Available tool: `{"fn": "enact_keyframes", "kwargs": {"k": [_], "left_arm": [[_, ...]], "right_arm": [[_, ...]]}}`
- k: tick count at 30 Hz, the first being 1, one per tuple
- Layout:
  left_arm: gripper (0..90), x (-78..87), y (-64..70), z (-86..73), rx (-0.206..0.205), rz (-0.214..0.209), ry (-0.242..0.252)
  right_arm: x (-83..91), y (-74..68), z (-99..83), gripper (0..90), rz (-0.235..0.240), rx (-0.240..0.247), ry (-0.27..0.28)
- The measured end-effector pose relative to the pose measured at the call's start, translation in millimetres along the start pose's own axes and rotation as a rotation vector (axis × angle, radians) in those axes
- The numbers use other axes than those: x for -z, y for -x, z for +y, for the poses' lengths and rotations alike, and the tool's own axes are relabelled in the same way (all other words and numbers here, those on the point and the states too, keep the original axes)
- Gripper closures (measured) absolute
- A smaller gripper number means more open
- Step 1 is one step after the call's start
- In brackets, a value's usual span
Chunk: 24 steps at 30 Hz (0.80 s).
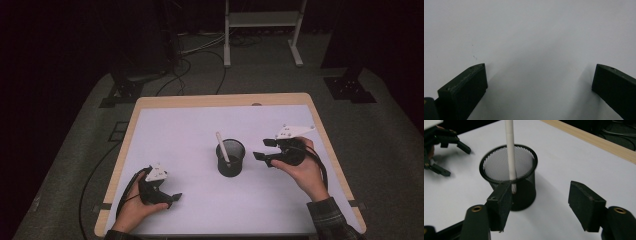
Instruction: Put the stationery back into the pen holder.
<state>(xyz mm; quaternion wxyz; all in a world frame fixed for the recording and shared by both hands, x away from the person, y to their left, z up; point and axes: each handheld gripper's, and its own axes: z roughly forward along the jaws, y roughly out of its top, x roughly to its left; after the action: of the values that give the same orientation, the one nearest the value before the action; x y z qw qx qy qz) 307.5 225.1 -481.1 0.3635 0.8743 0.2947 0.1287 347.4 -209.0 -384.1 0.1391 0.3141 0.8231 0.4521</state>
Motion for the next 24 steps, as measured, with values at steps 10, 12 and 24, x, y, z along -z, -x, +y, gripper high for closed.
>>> {"fn": "enact_keyframes", "kwargs": {"k": [10,12,24], "left_arm": [[0.0,0.2,-0.2,0.0,-0.003,0.000,-0.003],[0.0,0.2,-0.5,0.1,-0.007,0.001,-0.003],[0.0,0.2,-0.5,0.1,-0.006,0.001,-0.003]], "right_arm": [[17.1,2.3,-32.6,26.7,-0.050,-0.019,-0.036],[19.6,2.7,-38.8,26.0,-0.057,-0.024,-0.040],[28.8,3.8,-68.5,22.8,-0.110,-0.049,-0.090]]}}
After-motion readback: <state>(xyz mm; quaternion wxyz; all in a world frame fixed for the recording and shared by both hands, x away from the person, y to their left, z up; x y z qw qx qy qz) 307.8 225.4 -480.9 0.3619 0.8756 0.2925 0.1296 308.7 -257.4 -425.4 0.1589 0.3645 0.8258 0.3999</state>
